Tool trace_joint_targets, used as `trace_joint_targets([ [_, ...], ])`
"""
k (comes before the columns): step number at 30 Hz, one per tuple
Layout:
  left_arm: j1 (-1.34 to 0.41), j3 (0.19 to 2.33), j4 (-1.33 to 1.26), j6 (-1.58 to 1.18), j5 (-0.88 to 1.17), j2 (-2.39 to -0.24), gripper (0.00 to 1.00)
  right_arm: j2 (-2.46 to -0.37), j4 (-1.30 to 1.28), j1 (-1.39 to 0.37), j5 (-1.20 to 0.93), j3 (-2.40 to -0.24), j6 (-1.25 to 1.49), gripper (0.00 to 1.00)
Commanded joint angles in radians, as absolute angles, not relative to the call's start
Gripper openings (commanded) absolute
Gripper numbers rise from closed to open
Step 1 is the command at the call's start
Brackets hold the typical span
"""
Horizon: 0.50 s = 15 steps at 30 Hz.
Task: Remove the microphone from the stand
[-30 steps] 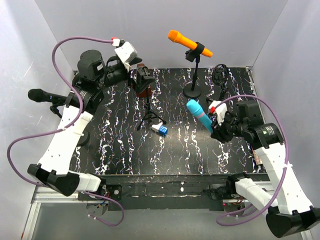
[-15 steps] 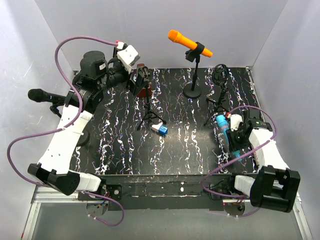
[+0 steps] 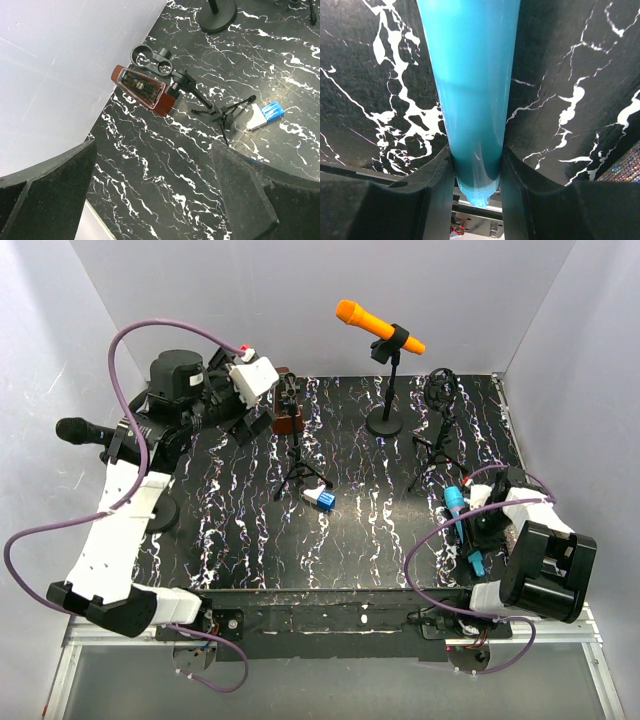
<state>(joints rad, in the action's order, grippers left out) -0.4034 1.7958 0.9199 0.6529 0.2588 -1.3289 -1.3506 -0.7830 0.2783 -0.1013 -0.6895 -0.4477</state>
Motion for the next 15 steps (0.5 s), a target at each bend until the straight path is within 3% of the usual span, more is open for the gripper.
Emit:
trace_joint_targets([
  [1, -0.405, 1.816, 0.994, 0.706, 0.215, -1.286, 0.98, -1.402, -0.782, 0.287, -0.141, -0.742, -0.479, 0.42],
  [9, -0.405, 1.841, 0.974, 0.651, 0.261, -1.331, 0.98, -1.417, -0.94, 0.287, -0.163, -0.94, -0.459, 0.77],
  [15, -0.405, 1.98, 0.928, 0.523, 0.376, -1.478, 0.98, -1.372, -1.092, 0.287, -0.251, -1.054, -0.446, 0.84],
])
